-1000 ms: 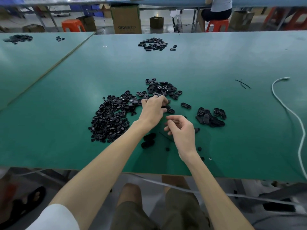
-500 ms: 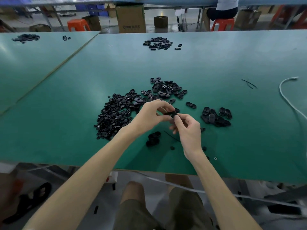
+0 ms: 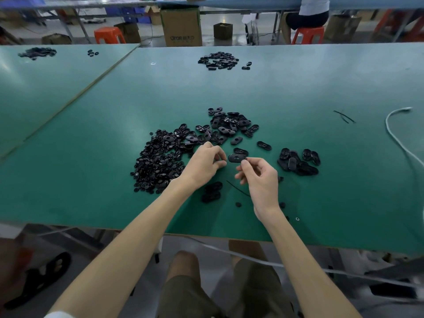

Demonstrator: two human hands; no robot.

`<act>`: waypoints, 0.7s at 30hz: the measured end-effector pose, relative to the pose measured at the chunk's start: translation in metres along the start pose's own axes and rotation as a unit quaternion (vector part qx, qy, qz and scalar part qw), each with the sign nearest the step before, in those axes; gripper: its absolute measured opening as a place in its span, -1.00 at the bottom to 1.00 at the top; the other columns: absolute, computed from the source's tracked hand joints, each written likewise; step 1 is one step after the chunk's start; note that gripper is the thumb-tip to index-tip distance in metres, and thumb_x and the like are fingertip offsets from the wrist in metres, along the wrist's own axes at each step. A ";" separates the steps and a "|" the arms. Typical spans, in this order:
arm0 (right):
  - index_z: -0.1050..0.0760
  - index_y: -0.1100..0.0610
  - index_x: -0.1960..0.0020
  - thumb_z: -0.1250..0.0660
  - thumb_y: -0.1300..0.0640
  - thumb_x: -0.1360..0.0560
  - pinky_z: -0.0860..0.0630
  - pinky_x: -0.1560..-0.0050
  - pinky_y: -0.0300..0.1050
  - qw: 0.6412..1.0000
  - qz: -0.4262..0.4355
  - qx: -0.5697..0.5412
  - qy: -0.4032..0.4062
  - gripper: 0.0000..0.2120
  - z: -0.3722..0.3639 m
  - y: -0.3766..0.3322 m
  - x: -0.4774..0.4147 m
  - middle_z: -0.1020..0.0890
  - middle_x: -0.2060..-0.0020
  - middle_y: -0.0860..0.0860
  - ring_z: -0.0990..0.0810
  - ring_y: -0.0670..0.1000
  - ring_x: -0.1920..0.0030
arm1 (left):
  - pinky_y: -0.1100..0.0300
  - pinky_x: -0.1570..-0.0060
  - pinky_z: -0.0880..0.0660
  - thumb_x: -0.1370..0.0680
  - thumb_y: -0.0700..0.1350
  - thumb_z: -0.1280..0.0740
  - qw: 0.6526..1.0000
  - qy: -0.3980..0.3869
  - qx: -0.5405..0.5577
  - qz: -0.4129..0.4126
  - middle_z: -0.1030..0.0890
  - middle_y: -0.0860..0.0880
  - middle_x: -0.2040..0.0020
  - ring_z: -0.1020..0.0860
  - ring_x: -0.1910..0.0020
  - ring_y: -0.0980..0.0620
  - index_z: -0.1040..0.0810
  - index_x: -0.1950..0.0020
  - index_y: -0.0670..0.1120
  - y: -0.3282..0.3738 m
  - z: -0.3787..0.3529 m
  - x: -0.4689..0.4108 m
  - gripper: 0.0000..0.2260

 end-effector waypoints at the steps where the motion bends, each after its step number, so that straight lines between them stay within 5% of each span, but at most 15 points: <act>1: -0.60 0.16 -0.01 -0.35 0.23 -0.65 -0.56 0.28 -0.21 1.000 0.000 0.000 0.001 -0.93 0.000 0.000 0.000 -0.72 0.27 -0.02 -0.68 -0.04 0.30 | 0.12 -0.14 -0.46 -0.59 -0.15 -0.45 1.000 0.000 -0.003 -0.003 -0.44 0.06 0.06 -0.46 0.02 0.03 -0.62 -0.01 -0.08 0.000 0.000 0.001 -0.96; 7: -0.59 0.15 -0.01 -0.34 0.25 -0.65 -0.55 0.29 -0.20 1.000 -0.003 -0.011 0.010 -0.93 0.000 -0.001 0.000 -0.73 0.26 -0.01 -0.68 -0.03 0.30 | 0.28 0.11 -0.46 -0.59 -0.20 -0.44 0.992 0.067 0.106 0.014 -0.61 0.00 0.10 -0.55 0.23 0.17 -0.54 0.05 -0.07 0.001 0.003 0.008 -0.90; 12: -0.60 0.19 -0.01 -0.37 0.22 -0.64 -0.55 0.28 -0.20 1.000 -0.001 0.007 0.000 -0.94 0.000 0.000 -0.001 -0.71 0.31 0.00 -0.67 -0.04 0.30 | 0.26 0.33 -0.52 -0.56 -0.20 -0.49 0.915 0.093 0.388 0.060 -0.71 -0.08 0.22 -0.66 0.27 0.06 -0.61 0.00 -0.16 0.005 -0.001 0.020 -0.90; 21: -0.60 0.21 -0.01 -0.39 0.21 -0.64 -0.54 0.30 -0.21 1.000 0.004 0.021 -0.010 -0.93 -0.001 0.000 0.001 -0.70 0.28 0.00 -0.67 -0.05 0.31 | 0.28 0.31 -0.49 -0.55 -0.12 -0.50 0.901 0.101 0.420 0.049 -0.69 -0.02 0.24 -0.60 0.29 0.10 -0.69 0.05 -0.11 0.003 -0.013 0.030 -0.93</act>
Point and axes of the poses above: each hand's wrist, its own x-axis away from the middle knuckle, its own z-axis out of the back of the hand, y = z × x, the point moved 1 cm from there along -x, towards the middle knuckle
